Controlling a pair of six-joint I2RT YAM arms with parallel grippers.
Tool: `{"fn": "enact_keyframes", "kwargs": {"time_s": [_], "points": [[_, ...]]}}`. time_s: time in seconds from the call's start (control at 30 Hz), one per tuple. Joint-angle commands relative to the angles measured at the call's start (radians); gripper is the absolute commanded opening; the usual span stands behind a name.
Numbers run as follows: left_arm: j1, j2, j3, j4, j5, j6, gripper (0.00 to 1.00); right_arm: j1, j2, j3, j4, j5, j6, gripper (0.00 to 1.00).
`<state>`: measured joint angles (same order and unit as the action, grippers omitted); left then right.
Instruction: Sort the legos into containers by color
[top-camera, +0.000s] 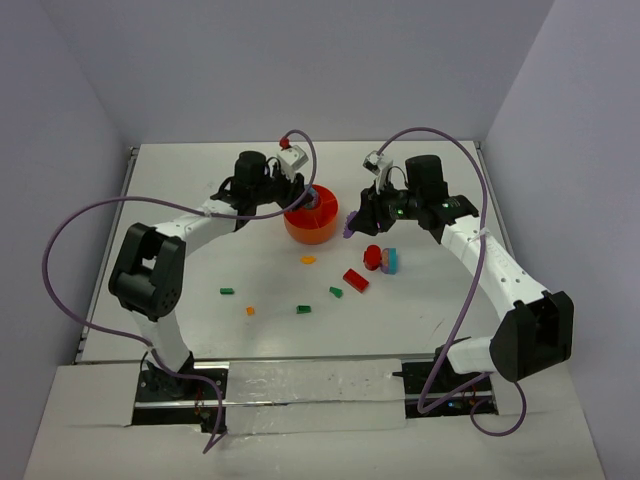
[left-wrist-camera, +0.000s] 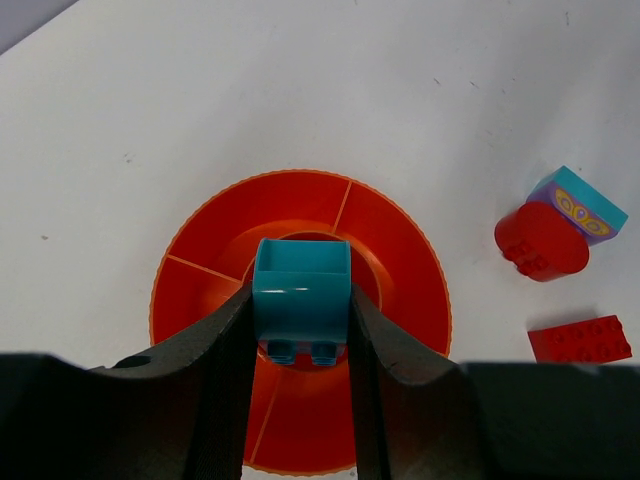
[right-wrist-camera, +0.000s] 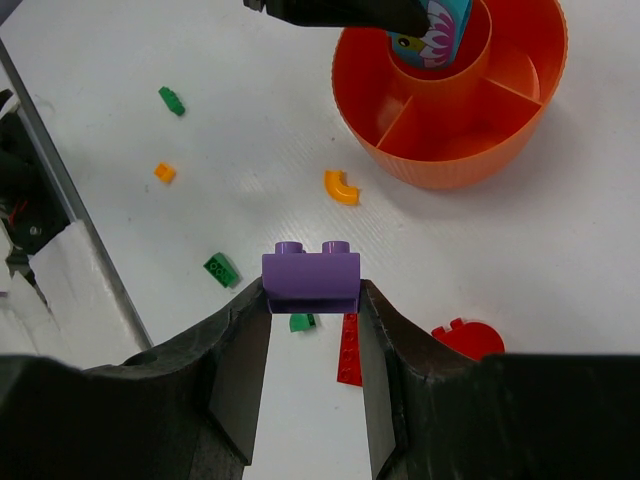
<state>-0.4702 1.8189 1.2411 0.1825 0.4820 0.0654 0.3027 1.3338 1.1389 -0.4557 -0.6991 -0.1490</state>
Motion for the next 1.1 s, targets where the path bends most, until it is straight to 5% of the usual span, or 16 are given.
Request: {"fn": "enact_keyframes", "kwargs": {"time_s": [0.0, 0.2, 0.37, 0.8, 1.07], "points": [[-0.009, 0.001, 0.028, 0.043, 0.006, -0.018, 0.33, -0.007, 0.008, 0.039, 0.048, 0.001, 0.006, 0.00], [-0.013, 0.002, 0.034, 0.040, 0.025, -0.031, 0.52, -0.007, 0.013, 0.041, 0.051, 0.001, 0.009, 0.00], [-0.012, -0.008, 0.060, 0.008, 0.027, -0.030, 0.77, -0.007, 0.015, 0.041, 0.067, 0.017, 0.019, 0.00], [0.116, -0.134, 0.218, -0.118, 0.148, -0.144, 0.84, 0.001, 0.080, 0.059, 0.264, 0.115, 0.129, 0.00], [0.235, -0.263, 0.134, -0.237, 0.243, -0.162, 0.90, 0.036, 0.191, 0.043, 0.426, 0.102, 0.138, 0.00]]}}
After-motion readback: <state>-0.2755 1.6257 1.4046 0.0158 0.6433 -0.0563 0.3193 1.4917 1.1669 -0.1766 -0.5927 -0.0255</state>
